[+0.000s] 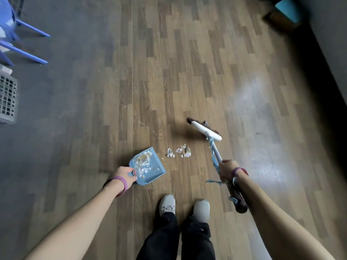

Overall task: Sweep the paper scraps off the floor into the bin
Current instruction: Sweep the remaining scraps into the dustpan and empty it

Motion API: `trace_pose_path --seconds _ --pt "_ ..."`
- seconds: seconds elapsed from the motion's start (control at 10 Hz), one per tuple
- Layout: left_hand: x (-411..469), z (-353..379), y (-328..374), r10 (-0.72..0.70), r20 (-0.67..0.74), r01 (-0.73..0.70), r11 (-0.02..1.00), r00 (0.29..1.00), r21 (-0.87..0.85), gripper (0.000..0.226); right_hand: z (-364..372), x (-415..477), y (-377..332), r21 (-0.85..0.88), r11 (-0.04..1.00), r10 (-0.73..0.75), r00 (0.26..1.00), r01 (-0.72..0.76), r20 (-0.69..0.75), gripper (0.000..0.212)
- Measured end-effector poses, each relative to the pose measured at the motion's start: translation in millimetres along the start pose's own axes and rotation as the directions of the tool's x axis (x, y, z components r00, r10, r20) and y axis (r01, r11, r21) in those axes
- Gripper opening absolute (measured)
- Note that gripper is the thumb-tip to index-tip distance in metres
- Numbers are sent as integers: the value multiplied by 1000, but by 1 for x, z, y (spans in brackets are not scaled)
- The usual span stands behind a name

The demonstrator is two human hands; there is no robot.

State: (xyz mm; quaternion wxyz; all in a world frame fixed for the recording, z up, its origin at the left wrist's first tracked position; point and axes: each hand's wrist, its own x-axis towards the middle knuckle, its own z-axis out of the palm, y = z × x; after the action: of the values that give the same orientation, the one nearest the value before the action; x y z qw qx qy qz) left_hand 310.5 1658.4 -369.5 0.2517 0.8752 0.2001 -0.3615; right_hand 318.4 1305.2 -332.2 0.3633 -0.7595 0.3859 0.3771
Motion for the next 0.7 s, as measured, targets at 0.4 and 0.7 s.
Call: trace_pose_path --seconds 0.4,0.7 --pt "7 -44 30 18 -1 -18 998 1000 -57 13 40 11 6 5 998 59 994 -59 92 39" --pt "76 -56 19 142 164 -147 989 976 24 7 91 -7 -52 3 993 121 991 -121 53 40"
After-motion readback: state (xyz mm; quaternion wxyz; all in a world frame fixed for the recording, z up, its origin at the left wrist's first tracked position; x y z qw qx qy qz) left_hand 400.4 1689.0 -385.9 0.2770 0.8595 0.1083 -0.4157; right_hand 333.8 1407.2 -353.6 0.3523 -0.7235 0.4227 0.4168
